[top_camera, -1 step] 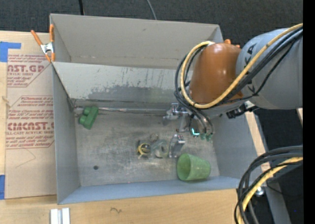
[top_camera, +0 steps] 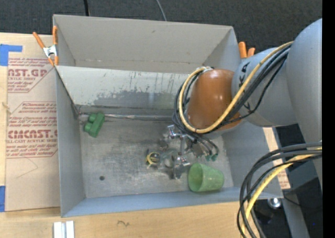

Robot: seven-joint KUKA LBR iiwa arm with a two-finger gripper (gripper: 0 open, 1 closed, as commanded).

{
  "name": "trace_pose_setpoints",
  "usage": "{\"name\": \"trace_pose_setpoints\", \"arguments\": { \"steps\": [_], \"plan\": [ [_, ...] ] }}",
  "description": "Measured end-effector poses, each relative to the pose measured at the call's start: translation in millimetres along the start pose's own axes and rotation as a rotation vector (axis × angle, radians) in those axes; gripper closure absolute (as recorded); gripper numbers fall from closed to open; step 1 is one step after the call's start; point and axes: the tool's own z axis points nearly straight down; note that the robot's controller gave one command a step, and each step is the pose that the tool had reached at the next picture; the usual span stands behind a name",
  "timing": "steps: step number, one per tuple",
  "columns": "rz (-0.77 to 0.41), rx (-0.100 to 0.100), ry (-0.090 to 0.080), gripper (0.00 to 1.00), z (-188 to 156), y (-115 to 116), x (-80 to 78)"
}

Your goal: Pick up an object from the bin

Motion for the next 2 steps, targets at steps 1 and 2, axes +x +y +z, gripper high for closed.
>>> {"name": "trace_pose_setpoints", "arguments": {
  "steps": [1, 2],
  "plan": [
    [0.001, 0.0, -0.002, 1.0, -0.8, -0.3, -0.6],
    [0.001, 0.0, 0.001, 0.0, -0.3, -0.3, 0.4]
  ]
}}
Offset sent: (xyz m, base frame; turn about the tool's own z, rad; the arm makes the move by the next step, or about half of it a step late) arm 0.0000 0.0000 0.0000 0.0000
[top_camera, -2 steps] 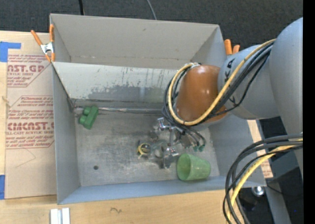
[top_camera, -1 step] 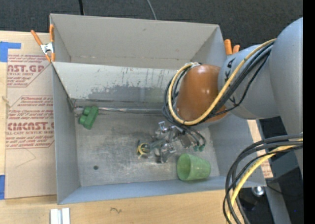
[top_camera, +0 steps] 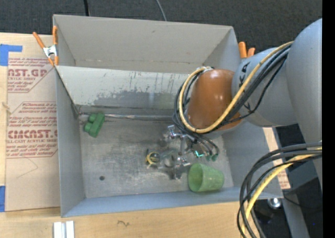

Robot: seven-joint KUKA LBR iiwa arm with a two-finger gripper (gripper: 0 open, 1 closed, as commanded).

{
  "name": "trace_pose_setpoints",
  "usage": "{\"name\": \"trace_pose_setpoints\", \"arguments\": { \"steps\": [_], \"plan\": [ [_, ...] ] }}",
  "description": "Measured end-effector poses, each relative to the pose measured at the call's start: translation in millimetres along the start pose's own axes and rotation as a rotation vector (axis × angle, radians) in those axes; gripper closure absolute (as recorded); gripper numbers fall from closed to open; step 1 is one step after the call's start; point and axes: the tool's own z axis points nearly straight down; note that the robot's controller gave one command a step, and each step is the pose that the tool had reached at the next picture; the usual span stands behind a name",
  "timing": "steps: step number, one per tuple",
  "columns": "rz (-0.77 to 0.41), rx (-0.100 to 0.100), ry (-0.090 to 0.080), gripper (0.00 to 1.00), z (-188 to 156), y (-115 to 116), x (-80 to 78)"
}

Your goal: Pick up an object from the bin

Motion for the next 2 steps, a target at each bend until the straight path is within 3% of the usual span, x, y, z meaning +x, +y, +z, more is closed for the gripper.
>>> {"name": "trace_pose_setpoints", "arguments": {
  "steps": [1, 2],
  "plan": [
    [0.0, 0.0, -0.003, 1.0, 0, 0, -0.7],
    [-0.23, 0.003, -0.007, 1.0, -164, -12, -14.3]
  ]
}}
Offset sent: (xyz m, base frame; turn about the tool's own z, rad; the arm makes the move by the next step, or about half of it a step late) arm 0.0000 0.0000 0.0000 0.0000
